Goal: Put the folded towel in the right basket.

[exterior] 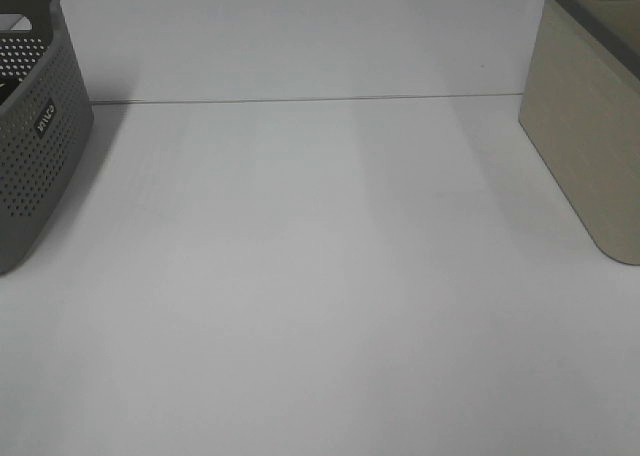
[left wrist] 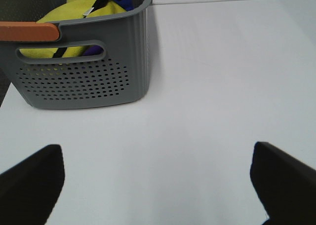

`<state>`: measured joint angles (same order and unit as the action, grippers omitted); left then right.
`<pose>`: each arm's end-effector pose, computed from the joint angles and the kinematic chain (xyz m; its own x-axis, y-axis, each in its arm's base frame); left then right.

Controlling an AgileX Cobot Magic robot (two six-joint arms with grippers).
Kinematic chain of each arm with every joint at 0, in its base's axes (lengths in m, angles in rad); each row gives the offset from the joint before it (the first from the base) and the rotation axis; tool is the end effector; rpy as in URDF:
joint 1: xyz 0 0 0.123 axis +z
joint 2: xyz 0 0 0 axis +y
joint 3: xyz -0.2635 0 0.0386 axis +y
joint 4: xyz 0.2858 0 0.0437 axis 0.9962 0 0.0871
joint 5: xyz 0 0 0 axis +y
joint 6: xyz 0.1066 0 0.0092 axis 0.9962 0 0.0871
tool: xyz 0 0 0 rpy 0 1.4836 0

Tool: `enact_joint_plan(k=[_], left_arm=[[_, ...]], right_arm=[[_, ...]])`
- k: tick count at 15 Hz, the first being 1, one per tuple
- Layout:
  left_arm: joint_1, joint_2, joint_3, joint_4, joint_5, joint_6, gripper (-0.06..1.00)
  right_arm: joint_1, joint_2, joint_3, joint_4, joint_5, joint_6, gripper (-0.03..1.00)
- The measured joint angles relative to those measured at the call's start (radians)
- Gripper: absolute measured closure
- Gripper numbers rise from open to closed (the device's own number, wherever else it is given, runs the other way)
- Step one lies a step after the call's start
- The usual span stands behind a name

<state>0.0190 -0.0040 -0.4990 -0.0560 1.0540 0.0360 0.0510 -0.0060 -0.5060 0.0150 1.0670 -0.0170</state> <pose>0.0613 -0.0040 0.2888 -0.4465 -0.0002 -0.8948 0.0283 0.9995 -0.0143 0.0593 0.0044 0.2898 -0.4497 -0.0327 -0.8926 -0.0671 0.9977 -0.0028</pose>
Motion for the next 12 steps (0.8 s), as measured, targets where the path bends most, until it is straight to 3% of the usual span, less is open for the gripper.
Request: enact_joint_plan(k=[12], left_arm=[[0.000,0.000,0.000,0.000,0.000,0.000,-0.03]], right_arm=[[0.000,0.000,0.000,0.000,0.000,0.000,0.32]])
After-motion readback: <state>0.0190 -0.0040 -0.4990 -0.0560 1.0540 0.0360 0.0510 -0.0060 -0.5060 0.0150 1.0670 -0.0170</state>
